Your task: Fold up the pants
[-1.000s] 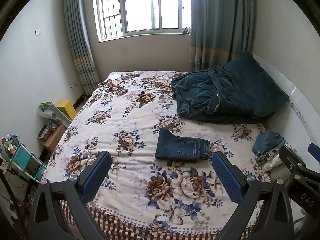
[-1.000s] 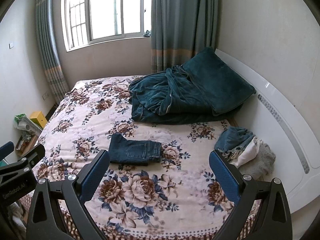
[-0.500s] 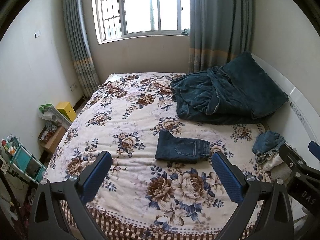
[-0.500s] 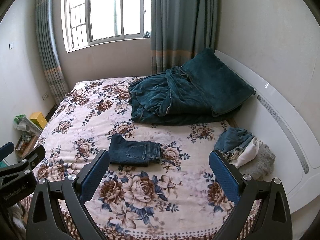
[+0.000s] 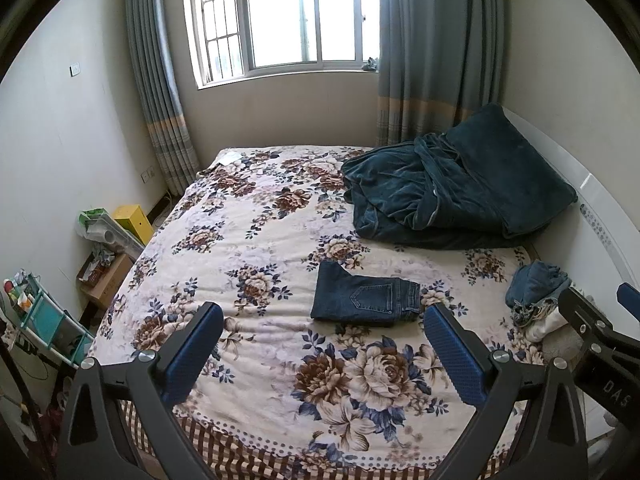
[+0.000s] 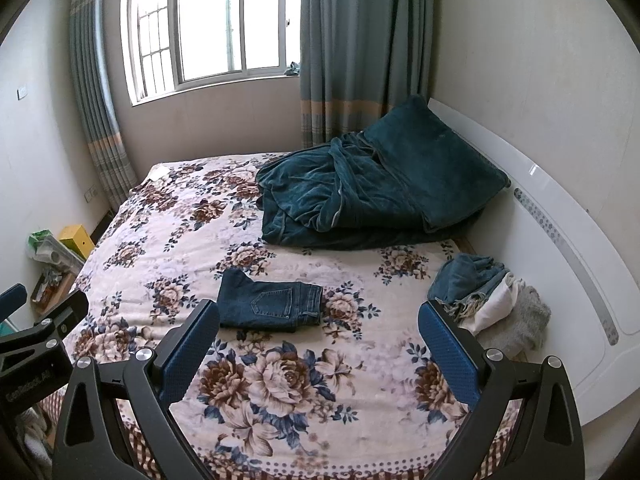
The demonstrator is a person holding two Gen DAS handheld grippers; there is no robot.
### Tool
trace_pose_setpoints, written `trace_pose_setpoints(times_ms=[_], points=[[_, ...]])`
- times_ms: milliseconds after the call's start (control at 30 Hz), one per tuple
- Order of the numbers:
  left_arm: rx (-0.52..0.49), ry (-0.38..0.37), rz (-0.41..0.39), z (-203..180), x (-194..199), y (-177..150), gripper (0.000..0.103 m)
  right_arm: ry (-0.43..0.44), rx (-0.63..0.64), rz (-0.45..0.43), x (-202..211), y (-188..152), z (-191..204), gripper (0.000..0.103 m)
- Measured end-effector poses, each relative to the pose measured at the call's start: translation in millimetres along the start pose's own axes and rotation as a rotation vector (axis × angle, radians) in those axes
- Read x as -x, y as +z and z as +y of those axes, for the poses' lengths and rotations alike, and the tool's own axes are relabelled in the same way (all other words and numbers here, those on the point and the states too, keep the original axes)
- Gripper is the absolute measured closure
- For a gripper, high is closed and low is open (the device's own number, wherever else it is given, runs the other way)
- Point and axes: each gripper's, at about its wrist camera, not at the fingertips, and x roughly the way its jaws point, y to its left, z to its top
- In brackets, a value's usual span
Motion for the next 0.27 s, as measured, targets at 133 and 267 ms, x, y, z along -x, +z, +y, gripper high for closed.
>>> trace_pose_setpoints(times_ms=[133, 267], points=[[-0.002, 0.001, -0.004, -0.1, 0.3, -0.2, 0.0, 0.0, -0.001, 0.005, 0.6, 1.8, -0.6, 0.002], [-0.003, -0.006, -0.001, 0.0, 0.1, 2.9, 0.0, -0.001, -0.004, 0.004, 1.0, 2.2, -0.9, 0.002]])
